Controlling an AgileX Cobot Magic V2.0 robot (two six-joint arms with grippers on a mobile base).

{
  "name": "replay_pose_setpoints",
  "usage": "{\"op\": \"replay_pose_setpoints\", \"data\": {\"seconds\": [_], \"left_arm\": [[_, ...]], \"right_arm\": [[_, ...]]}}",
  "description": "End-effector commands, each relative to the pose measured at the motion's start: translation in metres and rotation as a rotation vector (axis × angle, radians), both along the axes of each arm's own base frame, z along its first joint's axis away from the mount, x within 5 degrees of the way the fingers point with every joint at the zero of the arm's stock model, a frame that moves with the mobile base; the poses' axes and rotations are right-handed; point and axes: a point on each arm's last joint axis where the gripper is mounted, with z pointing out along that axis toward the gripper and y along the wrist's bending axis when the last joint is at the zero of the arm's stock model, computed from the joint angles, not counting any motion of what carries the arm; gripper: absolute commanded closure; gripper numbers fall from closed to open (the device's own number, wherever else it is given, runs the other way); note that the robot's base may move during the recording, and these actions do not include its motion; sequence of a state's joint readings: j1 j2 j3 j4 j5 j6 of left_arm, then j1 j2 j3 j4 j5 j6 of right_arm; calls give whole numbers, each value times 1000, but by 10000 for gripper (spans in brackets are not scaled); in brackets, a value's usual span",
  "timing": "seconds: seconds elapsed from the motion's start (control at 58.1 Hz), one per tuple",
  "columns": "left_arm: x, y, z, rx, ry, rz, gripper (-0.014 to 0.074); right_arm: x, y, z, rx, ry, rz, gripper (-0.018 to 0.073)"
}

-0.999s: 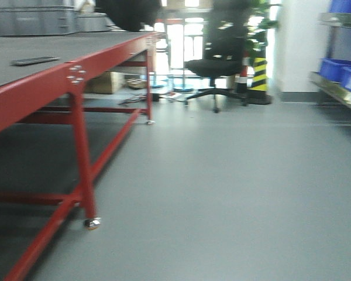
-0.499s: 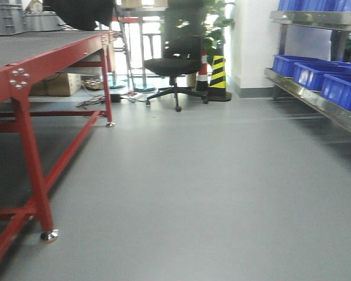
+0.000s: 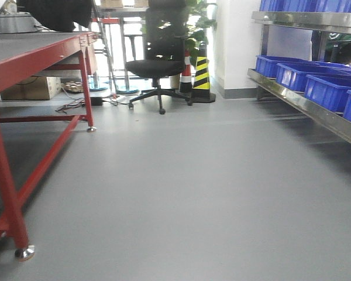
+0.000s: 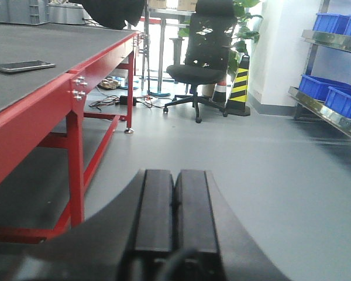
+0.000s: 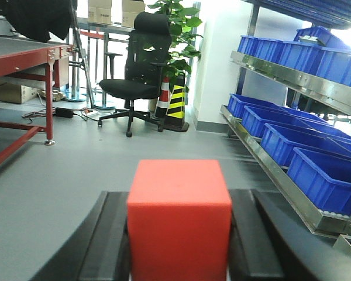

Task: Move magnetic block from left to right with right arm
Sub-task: 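Drive the base to the other table holding the cube in the right gripper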

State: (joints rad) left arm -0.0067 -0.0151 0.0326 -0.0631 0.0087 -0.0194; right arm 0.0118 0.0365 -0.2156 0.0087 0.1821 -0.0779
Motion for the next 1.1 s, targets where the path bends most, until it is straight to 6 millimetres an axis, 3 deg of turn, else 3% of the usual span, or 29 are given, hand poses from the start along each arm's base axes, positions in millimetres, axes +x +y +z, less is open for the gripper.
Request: {"op": "replay_pose_setpoints", "data": {"seconds": [0.0, 1.085], "left_arm": [[-1, 0, 6, -12, -90, -2, 713], [-1, 0, 6, -12, -90, -2, 713]], "right_arm": [[-2, 0, 17, -3, -107, -8, 379], [-2, 0, 17, -3, -107, -8, 379]]}}
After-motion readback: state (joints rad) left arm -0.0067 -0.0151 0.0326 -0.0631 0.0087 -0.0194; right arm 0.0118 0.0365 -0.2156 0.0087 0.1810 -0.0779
